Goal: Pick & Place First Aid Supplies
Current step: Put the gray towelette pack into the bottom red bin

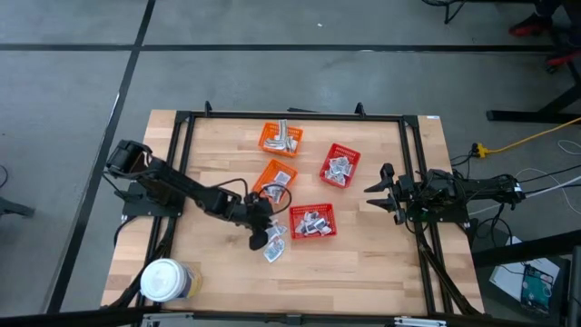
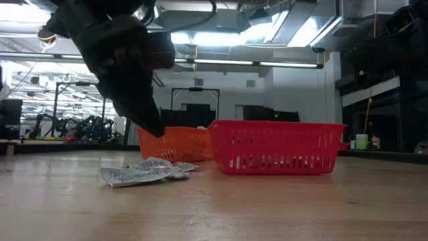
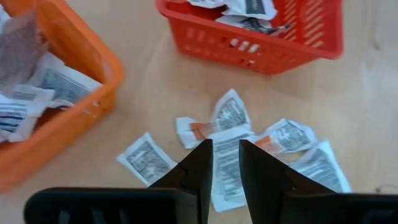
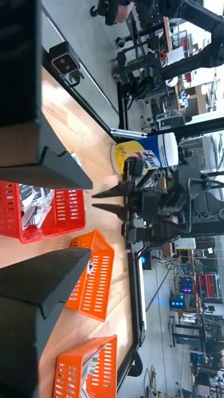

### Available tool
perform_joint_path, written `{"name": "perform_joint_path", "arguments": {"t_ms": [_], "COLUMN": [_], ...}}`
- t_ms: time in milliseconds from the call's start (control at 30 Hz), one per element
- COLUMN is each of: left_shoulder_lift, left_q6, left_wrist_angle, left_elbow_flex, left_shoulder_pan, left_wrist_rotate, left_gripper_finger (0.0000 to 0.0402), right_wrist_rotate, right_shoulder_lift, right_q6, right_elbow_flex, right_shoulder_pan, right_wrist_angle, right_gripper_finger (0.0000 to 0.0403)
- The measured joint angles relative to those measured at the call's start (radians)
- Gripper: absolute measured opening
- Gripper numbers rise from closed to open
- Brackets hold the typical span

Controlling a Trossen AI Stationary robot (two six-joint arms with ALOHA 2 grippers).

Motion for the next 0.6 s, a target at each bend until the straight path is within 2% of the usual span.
{"name": "perform_joint_path", "arguments": {"t_ms": [133, 400, 600], "left_shoulder_lift": [0.001, 0.038, 0.08], "left_q6": [0.029, 0.04, 0.047], "left_wrist_angle": [-0.002, 0.018, 0.036], "left_elbow_flex": [0.0, 0.001, 0.0], "left_shoulder_pan": [0.027, 0.071, 0.071], "left_wrist_rotate": [0.016, 0.178, 0.199], "left_gripper_finger": [0.0069, 0.0066, 0.0067], "right_wrist_rotate": [0.0, 0.0, 0.0], "right_shoulder_lift": [0.0, 0.0, 0.0], "right_q6": [0.0, 0.0, 0.0], "right_elbow_flex": [0.0, 0.0, 0.0], "right_shoulder_pan": [0.0, 0.0, 0.0], "right_wrist_angle": [0.0, 0.0, 0.0], "right_gripper_finger": [0.0163, 0.0163, 0.0163]}}
